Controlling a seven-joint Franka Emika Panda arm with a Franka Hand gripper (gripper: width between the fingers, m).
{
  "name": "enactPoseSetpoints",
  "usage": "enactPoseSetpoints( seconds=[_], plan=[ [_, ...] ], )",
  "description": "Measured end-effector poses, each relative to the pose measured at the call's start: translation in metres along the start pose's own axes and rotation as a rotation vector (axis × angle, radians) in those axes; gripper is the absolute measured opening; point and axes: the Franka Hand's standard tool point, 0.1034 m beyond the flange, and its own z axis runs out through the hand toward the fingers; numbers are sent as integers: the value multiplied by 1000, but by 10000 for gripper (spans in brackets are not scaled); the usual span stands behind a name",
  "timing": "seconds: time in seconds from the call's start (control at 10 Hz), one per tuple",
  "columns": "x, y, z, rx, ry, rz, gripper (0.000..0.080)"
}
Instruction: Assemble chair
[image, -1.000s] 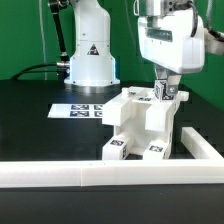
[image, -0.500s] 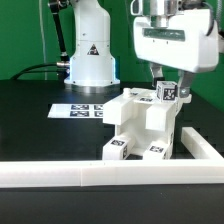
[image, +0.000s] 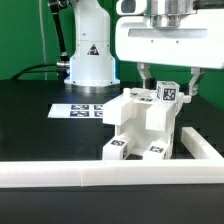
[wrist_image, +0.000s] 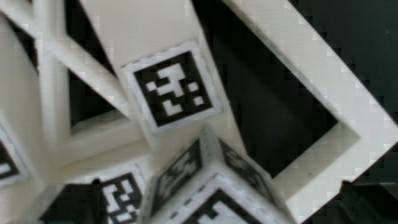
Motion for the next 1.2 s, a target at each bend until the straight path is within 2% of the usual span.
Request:
enactPoseSetpoints(
  seconds=[0.5, 0.8, 1.0, 1.2],
  plan=[
    [1, 0, 2, -3, 23, -409, 649],
    [2, 1, 2, -10, 25, -503, 622],
    [3, 1, 2, -10, 25, -502, 283],
    [3, 1, 2, -9, 25, -487, 286]
  ],
)
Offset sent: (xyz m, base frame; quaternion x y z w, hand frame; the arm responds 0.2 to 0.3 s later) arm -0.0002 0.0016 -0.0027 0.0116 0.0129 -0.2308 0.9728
